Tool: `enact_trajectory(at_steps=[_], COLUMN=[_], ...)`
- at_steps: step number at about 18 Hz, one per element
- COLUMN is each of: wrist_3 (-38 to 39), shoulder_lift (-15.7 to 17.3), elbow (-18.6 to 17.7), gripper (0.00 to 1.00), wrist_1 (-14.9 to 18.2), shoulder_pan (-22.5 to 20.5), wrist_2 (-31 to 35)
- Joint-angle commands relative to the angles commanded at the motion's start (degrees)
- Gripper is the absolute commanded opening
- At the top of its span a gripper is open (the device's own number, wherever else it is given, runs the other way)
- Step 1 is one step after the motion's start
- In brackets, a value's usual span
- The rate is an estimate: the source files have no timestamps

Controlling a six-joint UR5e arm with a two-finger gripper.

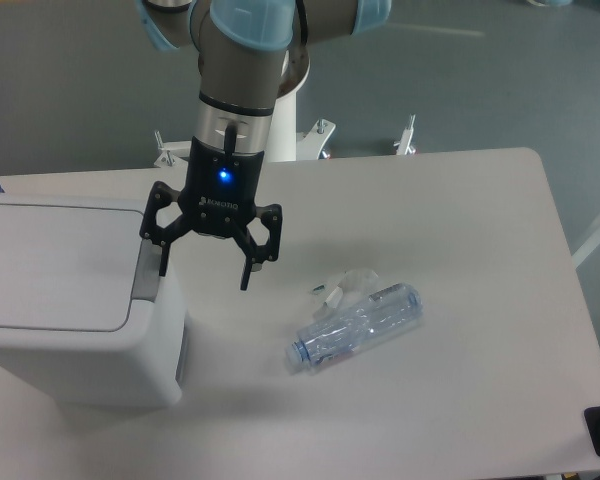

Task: Open the trash can
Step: 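Lower the gripper finger onto the edge of the bin lid, then push the lid open and pull the gripper back up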

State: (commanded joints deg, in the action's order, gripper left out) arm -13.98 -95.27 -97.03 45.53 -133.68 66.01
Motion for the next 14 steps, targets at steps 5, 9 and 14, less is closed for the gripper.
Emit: enact_trajectory(at_steps=[5,9,14], wrist_3=[0.9,0.8,0.9], shoulder_lift=[-0.3,-0.4,-0.9], elbow=[-0.4,-0.3,-0.3], gripper=[1.0,1.0,1.0], wrist_1=[0.1,0.0,0.0], shoulder_pan=[1.4,1.4,1.4], wrist_2=[0.3,0.4,1.8])
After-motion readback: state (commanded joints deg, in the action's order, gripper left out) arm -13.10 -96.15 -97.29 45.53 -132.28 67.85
